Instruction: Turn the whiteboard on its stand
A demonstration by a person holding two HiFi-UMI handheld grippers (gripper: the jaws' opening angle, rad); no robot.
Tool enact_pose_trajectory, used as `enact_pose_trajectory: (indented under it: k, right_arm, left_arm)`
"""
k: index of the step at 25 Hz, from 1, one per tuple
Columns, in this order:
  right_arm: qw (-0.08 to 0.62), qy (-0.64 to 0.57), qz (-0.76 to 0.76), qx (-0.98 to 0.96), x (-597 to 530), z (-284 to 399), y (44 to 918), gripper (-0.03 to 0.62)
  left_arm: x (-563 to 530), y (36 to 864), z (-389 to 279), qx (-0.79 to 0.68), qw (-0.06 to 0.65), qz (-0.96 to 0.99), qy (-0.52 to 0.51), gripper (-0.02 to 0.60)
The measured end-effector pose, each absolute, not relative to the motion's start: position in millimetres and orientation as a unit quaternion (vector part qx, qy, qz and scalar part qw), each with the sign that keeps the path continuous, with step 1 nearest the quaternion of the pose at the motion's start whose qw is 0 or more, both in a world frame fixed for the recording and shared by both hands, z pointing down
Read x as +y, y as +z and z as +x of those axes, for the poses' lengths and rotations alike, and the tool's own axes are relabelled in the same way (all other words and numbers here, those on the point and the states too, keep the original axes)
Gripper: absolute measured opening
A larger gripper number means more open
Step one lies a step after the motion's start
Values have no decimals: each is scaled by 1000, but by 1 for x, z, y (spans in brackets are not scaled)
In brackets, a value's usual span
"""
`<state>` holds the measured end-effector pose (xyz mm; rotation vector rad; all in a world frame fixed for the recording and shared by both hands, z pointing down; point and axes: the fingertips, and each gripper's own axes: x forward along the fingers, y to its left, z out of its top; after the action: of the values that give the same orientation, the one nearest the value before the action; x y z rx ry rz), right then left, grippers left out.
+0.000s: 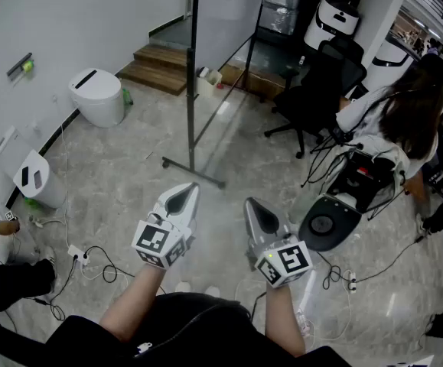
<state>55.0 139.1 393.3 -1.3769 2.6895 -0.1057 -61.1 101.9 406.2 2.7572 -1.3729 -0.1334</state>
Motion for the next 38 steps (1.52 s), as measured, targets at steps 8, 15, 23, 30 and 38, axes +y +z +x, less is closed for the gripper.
enact_pose_trajectory:
  k: [8,15,23,30,38]
  right_arm:
    - [58,-37,-451,890,148,58,394,8]
    - [60,-51,-448,890,153,64,400,9]
    - [69,-60,-455,886,151,77,407,9]
    - [60,-62,-445,891,155,93,416,9]
    - [55,-74,-438,894,154,107,430,9]
  left_arm:
    - [110,406,-59,-450,30,892,-41,2]
    - [116,410,-54,-446,35,893,-42,2]
    - [113,417,-49,-444,38,894,-37,2]
    - [116,425,-33,-448,39,893,-33,2]
    - [119,428,-28,-462,42,886,-31,2]
